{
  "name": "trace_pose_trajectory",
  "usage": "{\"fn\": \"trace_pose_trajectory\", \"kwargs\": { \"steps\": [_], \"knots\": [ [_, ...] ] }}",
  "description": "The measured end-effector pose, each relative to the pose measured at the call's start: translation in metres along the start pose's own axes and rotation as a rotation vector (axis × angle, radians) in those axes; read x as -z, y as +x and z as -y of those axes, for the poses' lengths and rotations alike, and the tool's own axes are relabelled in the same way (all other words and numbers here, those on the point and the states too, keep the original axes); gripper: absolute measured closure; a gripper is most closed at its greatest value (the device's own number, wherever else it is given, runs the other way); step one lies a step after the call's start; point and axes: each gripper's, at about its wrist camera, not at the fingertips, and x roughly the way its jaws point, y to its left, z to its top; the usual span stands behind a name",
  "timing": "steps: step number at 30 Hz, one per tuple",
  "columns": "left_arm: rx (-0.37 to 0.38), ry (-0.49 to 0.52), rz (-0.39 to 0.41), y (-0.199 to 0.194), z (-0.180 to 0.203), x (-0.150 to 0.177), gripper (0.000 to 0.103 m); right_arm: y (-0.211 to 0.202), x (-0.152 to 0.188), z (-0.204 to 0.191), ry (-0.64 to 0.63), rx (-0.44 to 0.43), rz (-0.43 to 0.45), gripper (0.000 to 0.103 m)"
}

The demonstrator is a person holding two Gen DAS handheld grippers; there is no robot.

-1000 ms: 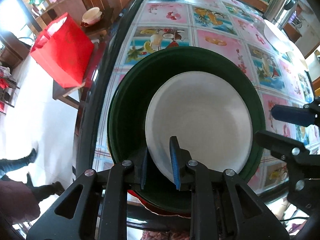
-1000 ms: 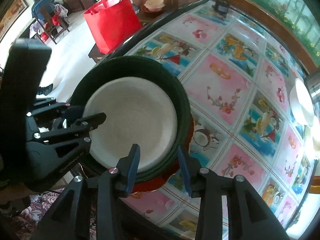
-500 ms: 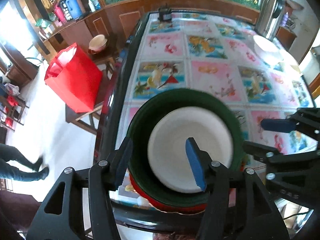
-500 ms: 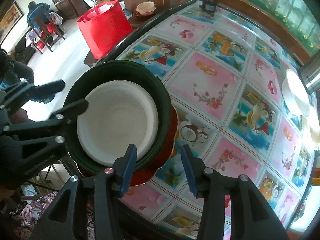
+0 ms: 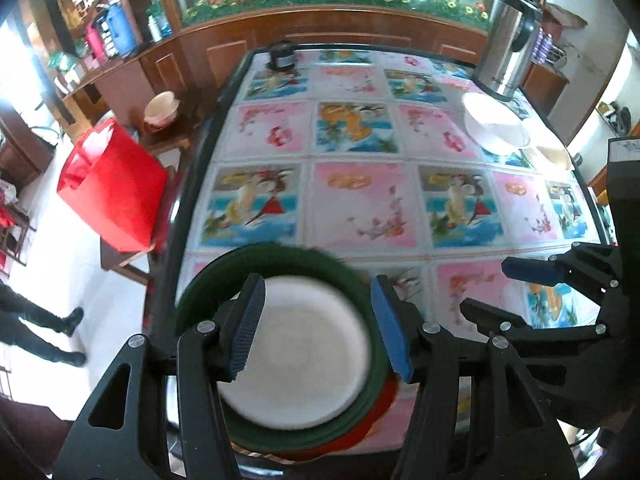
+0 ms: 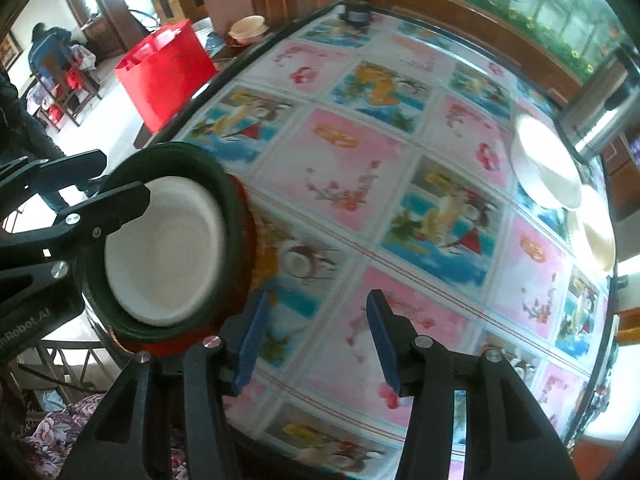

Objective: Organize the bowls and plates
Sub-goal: 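Move both grippers toward the white paper plate beside the thermos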

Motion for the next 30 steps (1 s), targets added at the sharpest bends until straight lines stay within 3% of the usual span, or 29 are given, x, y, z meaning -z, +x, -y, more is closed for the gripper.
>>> {"fn": "trace_pose_trajectory", "kwargs": {
  "steps": [18, 30],
  "knots": [
    [0.047, 0.050, -0.013, 0.046, 0.126, -0.077, 0.047, 0.013, 0.004, 0.146, 0.143, 0.042, -0.035, 0.050],
    [0.058, -0.005, -0.026, 0.106, 0.188, -0.151, 0.048, 0.030, -0.033, 0.271, 0.257, 0.053, 0.019, 0.049]
  ]
}}
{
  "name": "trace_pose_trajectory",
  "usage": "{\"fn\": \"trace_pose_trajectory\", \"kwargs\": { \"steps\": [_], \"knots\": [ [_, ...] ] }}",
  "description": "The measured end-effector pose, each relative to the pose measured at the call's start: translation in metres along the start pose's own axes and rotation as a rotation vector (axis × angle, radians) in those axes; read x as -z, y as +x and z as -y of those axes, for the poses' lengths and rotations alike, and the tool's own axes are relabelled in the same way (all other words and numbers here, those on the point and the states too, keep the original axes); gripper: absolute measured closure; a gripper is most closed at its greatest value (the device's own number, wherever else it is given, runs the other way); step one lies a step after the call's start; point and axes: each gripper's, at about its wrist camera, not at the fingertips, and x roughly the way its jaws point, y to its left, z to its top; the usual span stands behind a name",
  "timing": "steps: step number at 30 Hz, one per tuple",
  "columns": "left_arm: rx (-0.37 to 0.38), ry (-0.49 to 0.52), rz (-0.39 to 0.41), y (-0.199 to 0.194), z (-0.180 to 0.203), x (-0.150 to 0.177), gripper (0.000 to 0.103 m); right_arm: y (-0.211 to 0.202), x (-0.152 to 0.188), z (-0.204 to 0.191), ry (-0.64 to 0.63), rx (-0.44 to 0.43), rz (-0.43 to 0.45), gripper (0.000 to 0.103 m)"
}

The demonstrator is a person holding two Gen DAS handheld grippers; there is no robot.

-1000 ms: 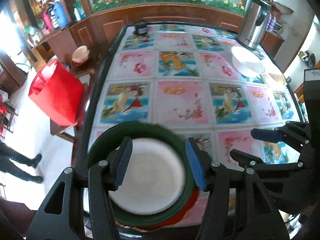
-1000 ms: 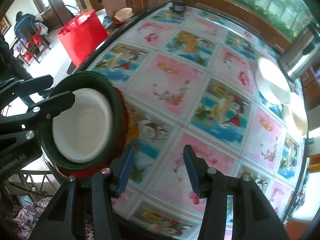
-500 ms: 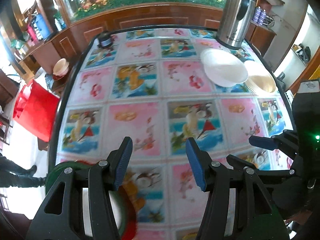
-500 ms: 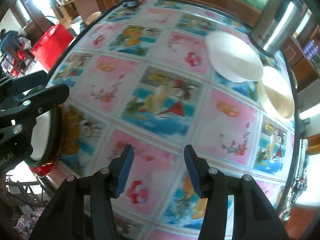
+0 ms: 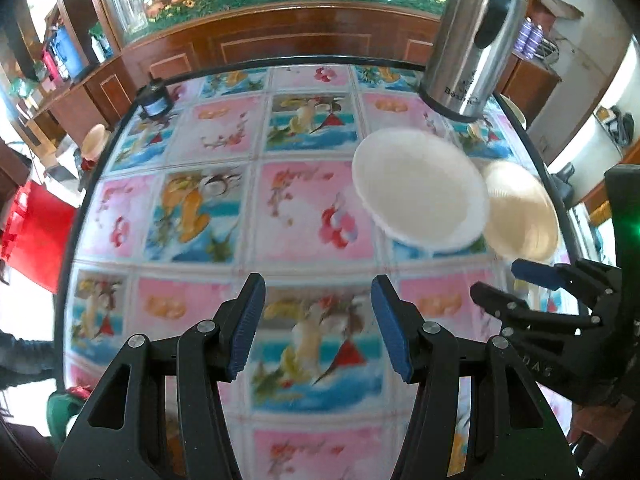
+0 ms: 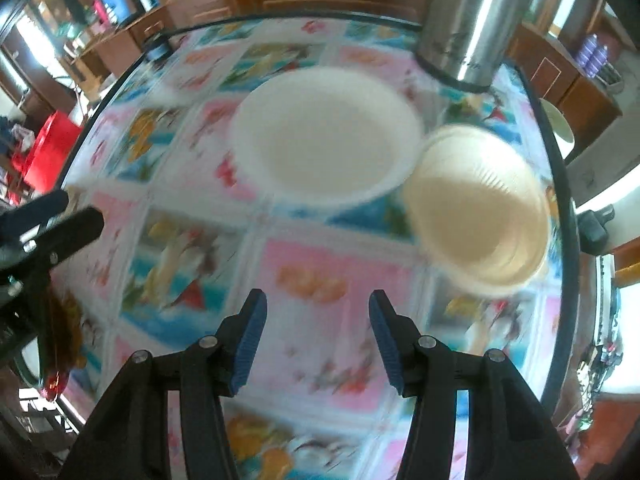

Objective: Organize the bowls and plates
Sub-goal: 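Move both grippers toward the white paper plate beside the thermos, then close both grippers on the white plate rim and lift it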

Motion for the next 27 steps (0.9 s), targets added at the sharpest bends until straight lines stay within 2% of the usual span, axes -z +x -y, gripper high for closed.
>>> {"fn": "trace_pose_trajectory", "kwargs": {
  "steps": [6, 13, 21, 27],
  "knots": [
    [0.015, -0.072, -0.032, 0.032, 0.010, -0.030, 0.048, 0.011, -0.039, 0.025, -0.041, -0.001, 0.023, 0.049],
    [0.033, -0.130, -0.095, 0.064, 0.016, -0.042, 0.048, 0.026, -0.079, 0.045, -0.072, -0.029, 0.042, 0.047],
    [0.049, -0.175, -0.149, 0.092, 0.018, -0.050, 0.048, 0.056, -0.111, 0.054, -0.114, -0.092, -0.002, 0.045],
    [0.064, -0.193, -0.185, 0.108, 0.021, -0.050, 0.048, 0.073, -0.119, 0.056, -0.123, -0.079, -0.042, 0.045]
  ]
}}
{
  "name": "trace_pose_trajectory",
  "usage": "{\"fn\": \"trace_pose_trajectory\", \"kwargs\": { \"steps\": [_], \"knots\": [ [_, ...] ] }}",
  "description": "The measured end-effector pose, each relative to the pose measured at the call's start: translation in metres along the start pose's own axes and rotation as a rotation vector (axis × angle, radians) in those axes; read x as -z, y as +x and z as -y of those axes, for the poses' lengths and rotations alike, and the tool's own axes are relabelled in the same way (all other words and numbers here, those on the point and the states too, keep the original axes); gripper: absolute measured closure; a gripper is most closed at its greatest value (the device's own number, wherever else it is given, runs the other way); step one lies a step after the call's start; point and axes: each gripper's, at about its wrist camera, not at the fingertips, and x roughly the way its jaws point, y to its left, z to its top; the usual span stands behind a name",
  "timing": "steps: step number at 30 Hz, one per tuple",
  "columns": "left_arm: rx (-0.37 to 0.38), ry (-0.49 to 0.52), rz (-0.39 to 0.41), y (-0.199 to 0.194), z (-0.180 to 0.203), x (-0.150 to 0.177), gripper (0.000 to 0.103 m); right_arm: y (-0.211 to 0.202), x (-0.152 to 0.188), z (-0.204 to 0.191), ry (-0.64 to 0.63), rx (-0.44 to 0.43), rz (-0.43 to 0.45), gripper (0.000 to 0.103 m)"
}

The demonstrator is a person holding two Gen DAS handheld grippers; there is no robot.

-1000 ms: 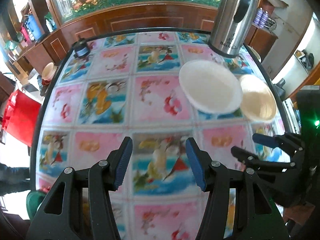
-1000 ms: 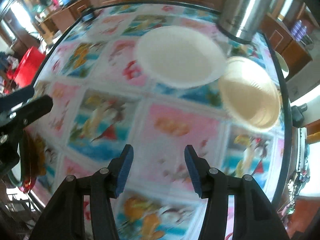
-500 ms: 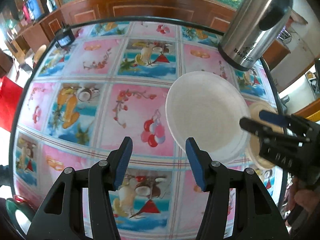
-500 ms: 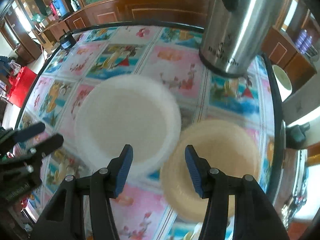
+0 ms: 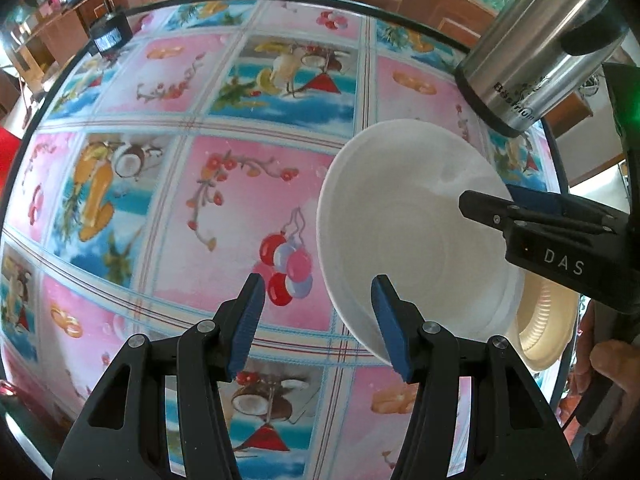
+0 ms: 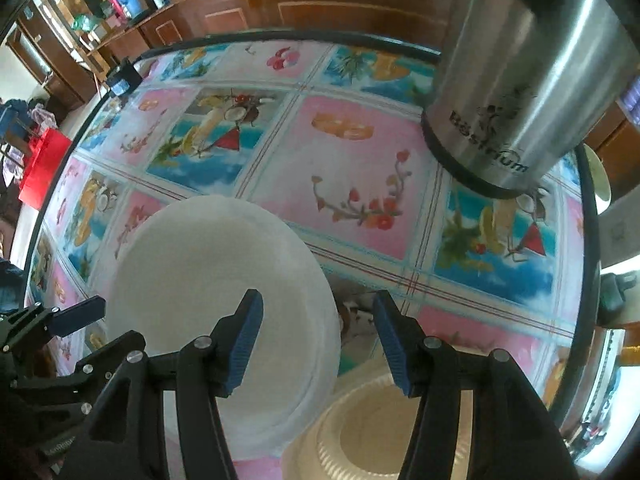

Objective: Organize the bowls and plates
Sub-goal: 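Close both grippers on the white plate rim and lift it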

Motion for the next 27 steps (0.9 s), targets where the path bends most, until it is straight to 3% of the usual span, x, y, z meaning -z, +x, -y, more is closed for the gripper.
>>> {"fn": "trace_pose_trajectory", "kwargs": {
  "steps": [3, 5, 6, 8, 10, 13, 19, 27],
  "knots": [
    [0.016, -0.002, -0.013, 0.006, 0.001, 0.002, 0.048, 0.004, 0.004, 0.005, 0.035, -0.037, -0.016, 0.050],
    [0.028, 0.003, 0.005, 0.008, 0.002, 0.004, 0.048, 0.007, 0.006, 0.007, 0.050, -0.041, -0.024, 0.072],
    [0.024, 0.005, 0.010, 0.009, 0.002, 0.004, 0.051, 0.007, 0.007, 0.007, 0.050, -0.039, -0.028, 0.076],
    [0.041, 0.014, 0.006, 0.010, 0.002, 0.004, 0.069, 0.005, 0.011, 0.005, 0.046, -0.040, -0.026, 0.087],
    [0.035, 0.017, 0.011, 0.009, 0.002, 0.003, 0.081, 0.000, 0.015, 0.003, 0.050, -0.059, -0.016, 0.090],
    [0.026, 0.014, 0.028, 0.006, -0.002, 0.002, 0.088, -0.003, 0.021, -0.005, 0.036, -0.065, -0.013, 0.092],
    [0.020, 0.025, 0.045, -0.008, -0.017, 0.013, 0.090, -0.011, 0.044, -0.018, 0.039, -0.083, -0.010, 0.091],
    [-0.003, 0.055, 0.074, -0.041, -0.042, 0.053, 0.089, -0.032, 0.087, -0.061, 0.029, -0.081, 0.035, 0.090]
  ]
}}
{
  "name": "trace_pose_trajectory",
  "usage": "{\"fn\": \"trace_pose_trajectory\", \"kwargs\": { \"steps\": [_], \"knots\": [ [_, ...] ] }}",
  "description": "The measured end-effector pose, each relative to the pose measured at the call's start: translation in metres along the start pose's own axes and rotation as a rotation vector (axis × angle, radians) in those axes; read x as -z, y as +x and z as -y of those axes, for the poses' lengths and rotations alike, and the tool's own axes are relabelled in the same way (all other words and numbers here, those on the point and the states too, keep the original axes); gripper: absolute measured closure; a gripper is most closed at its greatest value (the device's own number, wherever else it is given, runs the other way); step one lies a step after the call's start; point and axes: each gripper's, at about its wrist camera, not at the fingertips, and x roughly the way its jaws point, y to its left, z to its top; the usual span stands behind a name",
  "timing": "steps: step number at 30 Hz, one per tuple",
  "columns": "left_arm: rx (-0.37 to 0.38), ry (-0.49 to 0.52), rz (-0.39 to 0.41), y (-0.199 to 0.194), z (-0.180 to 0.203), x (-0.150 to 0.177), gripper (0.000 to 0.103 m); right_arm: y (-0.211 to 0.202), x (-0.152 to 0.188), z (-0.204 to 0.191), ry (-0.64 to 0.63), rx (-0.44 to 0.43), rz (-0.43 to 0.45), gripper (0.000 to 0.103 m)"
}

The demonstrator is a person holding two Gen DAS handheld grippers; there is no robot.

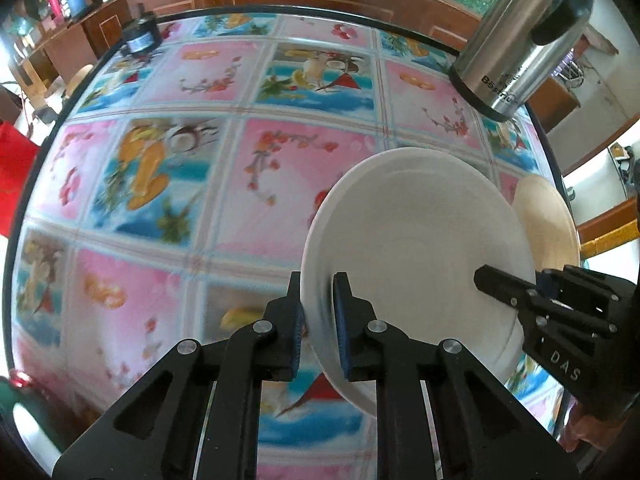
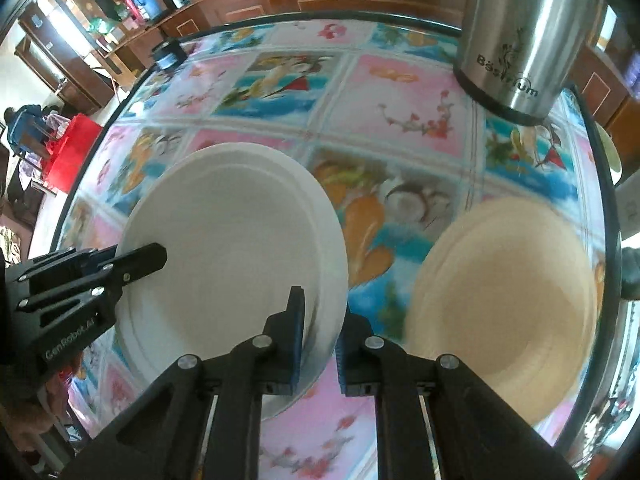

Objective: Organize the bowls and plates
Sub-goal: 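Close both grippers on the white plate rim and lift it, then carry the white plate with both grippers over the green basin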

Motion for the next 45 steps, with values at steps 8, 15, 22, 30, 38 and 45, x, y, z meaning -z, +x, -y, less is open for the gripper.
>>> {"fn": "trace_pose_trajectory", "kwargs": {
  "steps": [8, 15, 22, 30, 38, 45],
  "knots": [
    [-0.014, 0.038, 0.019, -0.043, -0.028, 0.043, 0.089, -0.019, 0.038, -0.052, 0.003, -0.014, 0.020, 0.088],
    [-0.034, 0.064, 0.035, -0.077, -0.061, 0.077, 0.089, -0.033, 0.063, -0.101, -0.016, -0.020, 0.028, 0.087],
    [-0.043, 0.051, 0.037, -0.106, -0.103, 0.107, 0.089, -0.042, 0.075, -0.151, -0.067, -0.032, 0.029, 0.086],
    [-0.053, 0.014, 0.039, -0.133, -0.157, 0.138, 0.089, -0.044, 0.087, -0.212, -0.136, -0.050, 0.020, 0.086],
    [-0.097, -0.029, 0.055, -0.158, -0.214, 0.159, 0.089, -0.040, 0.092, -0.281, -0.238, -0.069, 0.010, 0.084],
    [-0.136, -0.066, 0.020, -0.159, -0.256, 0.183, 0.089, -0.019, 0.099, -0.329, -0.311, -0.087, -0.035, 0.082]
  ]
}}
